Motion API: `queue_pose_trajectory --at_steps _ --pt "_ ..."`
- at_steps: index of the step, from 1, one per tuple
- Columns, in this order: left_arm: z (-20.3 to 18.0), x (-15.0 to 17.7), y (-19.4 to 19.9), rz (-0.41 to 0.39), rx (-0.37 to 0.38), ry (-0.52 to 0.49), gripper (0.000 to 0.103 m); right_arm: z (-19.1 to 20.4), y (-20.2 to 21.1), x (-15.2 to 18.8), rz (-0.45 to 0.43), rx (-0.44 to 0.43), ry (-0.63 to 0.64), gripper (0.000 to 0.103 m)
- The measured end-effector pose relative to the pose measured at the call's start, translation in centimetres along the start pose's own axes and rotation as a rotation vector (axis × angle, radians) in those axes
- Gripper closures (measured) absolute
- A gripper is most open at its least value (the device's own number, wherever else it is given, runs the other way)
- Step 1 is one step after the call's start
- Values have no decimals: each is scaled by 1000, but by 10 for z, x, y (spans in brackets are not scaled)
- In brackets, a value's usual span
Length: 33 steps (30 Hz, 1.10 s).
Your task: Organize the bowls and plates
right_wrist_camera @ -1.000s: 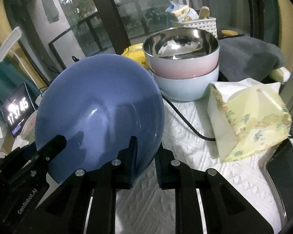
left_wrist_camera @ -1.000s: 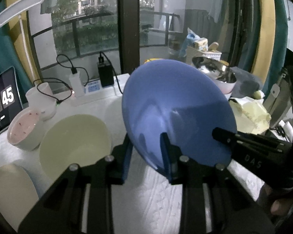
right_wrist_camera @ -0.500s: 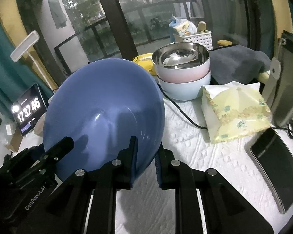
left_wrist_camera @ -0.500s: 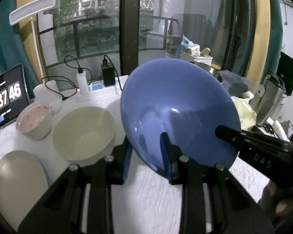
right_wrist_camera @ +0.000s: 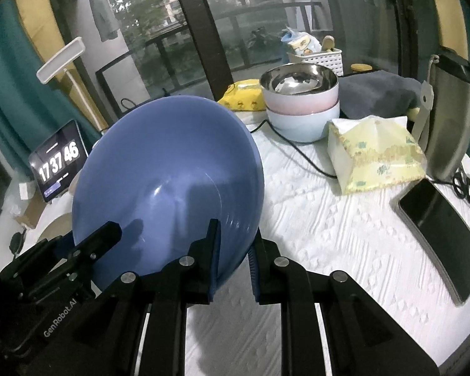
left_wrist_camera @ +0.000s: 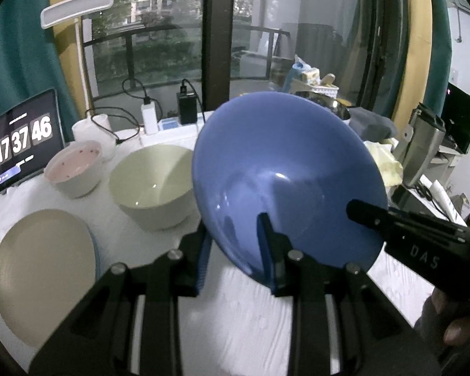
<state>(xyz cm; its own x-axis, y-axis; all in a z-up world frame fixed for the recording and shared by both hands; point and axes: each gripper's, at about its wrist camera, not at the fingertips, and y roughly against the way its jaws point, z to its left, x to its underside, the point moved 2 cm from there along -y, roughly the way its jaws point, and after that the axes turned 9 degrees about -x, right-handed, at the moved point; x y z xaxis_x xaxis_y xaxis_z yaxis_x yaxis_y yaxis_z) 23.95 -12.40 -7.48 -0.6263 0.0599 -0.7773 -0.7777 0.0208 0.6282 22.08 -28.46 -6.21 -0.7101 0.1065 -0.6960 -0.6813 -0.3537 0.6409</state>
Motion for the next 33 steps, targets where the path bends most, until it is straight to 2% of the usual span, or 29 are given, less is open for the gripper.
queue_pose_trajectory --at_steps 21,33 --pt "25 33 23 42 -29 48 74 29 -1 31 71 -30 13 82" --pt "47 49 25 88 -46 85 74 56 -14 44 127 -42 26 70"
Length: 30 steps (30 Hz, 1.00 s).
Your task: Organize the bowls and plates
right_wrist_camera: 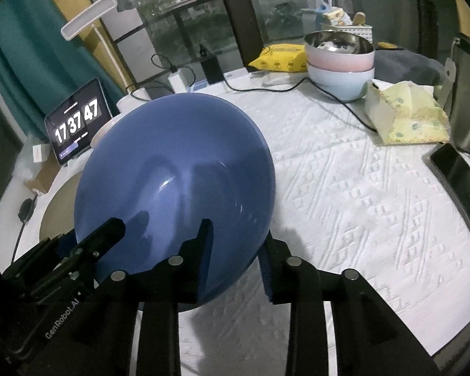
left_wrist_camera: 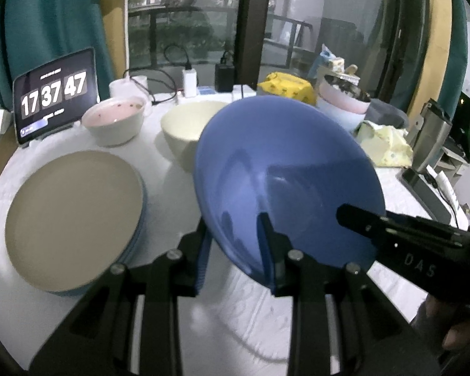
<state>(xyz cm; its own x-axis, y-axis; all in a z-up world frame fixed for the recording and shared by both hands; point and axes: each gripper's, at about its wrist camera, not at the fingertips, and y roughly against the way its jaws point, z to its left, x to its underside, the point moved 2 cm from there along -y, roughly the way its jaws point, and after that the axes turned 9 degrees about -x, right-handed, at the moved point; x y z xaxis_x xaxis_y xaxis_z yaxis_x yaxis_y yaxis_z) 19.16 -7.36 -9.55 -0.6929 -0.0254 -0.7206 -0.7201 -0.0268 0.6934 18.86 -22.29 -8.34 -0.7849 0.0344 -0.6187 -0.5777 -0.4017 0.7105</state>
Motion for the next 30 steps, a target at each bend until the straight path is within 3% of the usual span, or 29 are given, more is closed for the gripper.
queue_pose_trajectory --at_steps 16,30 --pt "17 8 -2 59 48 32 72 13 -2 -2 34 10 5 69" --pt "15 10 14 38 80 -7 72 16 13 1 24 31 -17 67"
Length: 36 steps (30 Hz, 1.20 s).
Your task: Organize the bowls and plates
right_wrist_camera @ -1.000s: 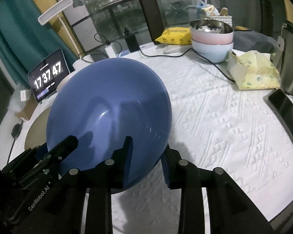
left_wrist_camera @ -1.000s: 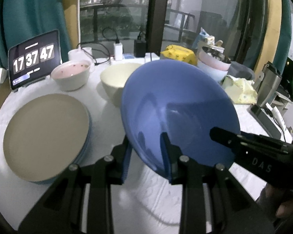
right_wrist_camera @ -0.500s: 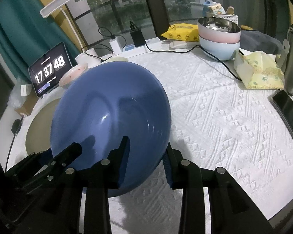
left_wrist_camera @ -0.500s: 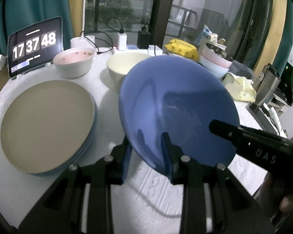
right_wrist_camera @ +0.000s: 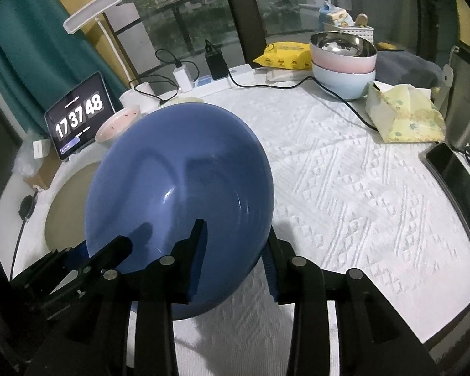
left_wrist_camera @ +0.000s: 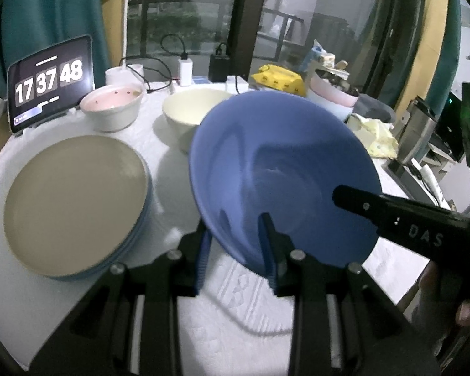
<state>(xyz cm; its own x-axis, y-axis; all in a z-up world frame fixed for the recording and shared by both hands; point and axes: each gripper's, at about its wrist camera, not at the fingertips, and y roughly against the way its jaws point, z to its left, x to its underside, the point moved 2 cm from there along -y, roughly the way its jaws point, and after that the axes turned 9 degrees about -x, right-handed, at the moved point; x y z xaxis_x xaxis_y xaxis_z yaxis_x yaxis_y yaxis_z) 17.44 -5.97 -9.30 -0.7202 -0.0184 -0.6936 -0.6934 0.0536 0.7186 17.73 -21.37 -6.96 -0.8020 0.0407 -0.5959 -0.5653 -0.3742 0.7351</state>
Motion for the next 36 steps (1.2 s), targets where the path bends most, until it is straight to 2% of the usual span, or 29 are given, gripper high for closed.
queue_pose_trajectory --at_steps 10,19,22,24,36 --pt "-2 6 4 8 2 -12 71 -5 4 6 10 -3 -50 63" --pt "4 -1 6 -4 -2 4 67 -5 12 -3 -30 4 -44 63" --pt "8 -5 11 -23 -4 13 64 -4 14 -8 -38 7 -35 63" --pt "9 -9 15 -40 -2 18 57 -5 15 -12 -44 9 -32 63" --pt "23 -33 15 -68 -30 45 56 2 12 -35 -58 8 -6 63"
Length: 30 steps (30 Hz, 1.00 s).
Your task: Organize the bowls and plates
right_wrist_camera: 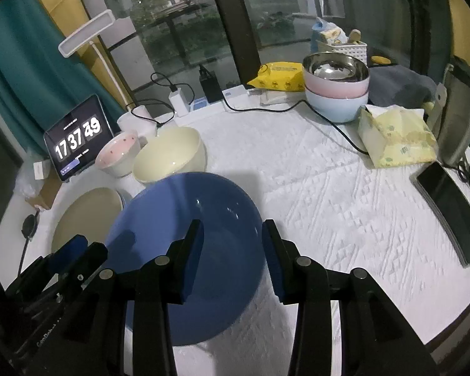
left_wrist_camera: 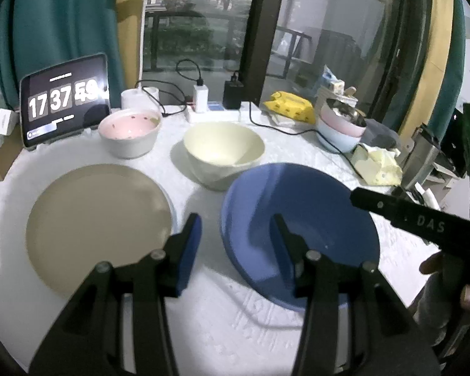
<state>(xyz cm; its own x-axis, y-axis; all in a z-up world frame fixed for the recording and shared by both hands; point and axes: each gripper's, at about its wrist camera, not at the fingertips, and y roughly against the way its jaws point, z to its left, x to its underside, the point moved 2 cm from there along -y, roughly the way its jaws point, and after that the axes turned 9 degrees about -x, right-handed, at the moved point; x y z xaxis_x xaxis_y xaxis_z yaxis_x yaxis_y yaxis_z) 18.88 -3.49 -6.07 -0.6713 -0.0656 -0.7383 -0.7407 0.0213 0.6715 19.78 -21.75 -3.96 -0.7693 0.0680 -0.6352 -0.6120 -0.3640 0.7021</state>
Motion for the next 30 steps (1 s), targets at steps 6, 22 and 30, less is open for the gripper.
queue_pose_trajectory --at_steps 6,22,30 --pt "3 -12 -5 -9 -12 5 56 5 -5 -12 -2 -3 14 63" --pt "17 -49 -28 -29 -37 18 56 19 -28 -54 0 -15 54 63" --pt "23 -65 -41 -37 -39 22 56 27 -47 -71 13 -28 74 63"
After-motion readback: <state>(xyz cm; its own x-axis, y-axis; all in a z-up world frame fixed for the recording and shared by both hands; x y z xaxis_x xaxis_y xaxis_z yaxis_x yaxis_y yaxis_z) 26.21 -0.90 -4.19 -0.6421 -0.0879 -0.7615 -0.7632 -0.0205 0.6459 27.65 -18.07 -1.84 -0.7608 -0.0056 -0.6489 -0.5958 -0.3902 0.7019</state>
